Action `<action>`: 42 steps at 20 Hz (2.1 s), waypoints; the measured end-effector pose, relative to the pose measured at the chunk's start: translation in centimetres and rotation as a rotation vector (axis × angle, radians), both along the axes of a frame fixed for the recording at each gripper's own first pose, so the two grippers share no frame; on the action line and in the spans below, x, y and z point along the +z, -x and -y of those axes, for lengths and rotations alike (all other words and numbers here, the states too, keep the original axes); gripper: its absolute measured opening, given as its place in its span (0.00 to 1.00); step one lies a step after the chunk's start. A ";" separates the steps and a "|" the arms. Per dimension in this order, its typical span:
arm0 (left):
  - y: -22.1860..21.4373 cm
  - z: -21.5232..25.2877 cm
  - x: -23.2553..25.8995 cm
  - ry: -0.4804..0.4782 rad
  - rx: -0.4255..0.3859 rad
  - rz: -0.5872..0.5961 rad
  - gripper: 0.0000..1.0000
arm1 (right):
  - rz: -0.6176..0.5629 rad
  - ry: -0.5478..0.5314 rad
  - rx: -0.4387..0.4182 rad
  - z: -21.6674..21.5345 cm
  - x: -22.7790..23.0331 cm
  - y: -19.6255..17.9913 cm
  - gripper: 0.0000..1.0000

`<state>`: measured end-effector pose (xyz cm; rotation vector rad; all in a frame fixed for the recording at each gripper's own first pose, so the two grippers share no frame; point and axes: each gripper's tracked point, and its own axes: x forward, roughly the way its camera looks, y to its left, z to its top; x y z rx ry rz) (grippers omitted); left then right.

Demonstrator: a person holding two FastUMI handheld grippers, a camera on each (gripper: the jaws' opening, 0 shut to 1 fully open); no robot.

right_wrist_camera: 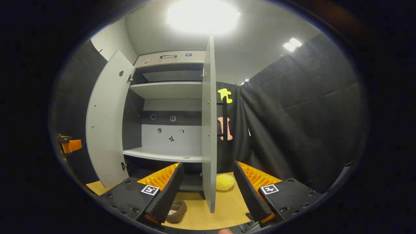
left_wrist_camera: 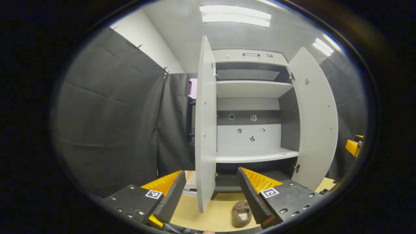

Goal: Grab one shoe with the right hand and put it into the shoe cabinet, grab the other shoe with the left hand and put it into the shoe cabinet; then close the right door with the right hand and the left door with the left hand.

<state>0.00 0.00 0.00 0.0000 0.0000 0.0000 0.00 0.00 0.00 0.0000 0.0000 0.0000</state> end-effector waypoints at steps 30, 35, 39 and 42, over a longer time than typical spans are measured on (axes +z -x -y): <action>0.3 -3.2 0.8 -0.062 0.083 0.035 1.00 | -0.132 -0.019 0.170 -9.3 -3.9 -3.5 0.98; 0.6 -4.3 0.2 -0.075 0.140 0.010 1.00 | -0.220 0.039 0.250 -12.7 -8.4 -5.8 0.98; 0.5 -4.8 -0.2 -0.084 0.174 -0.011 1.00 | -0.321 0.077 0.305 -14.4 -13.3 -7.5 0.94; 0.4 -4.9 -0.5 -0.084 0.189 -0.027 1.00 | -0.422 0.083 0.341 -15.6 -17.2 -8.1 0.99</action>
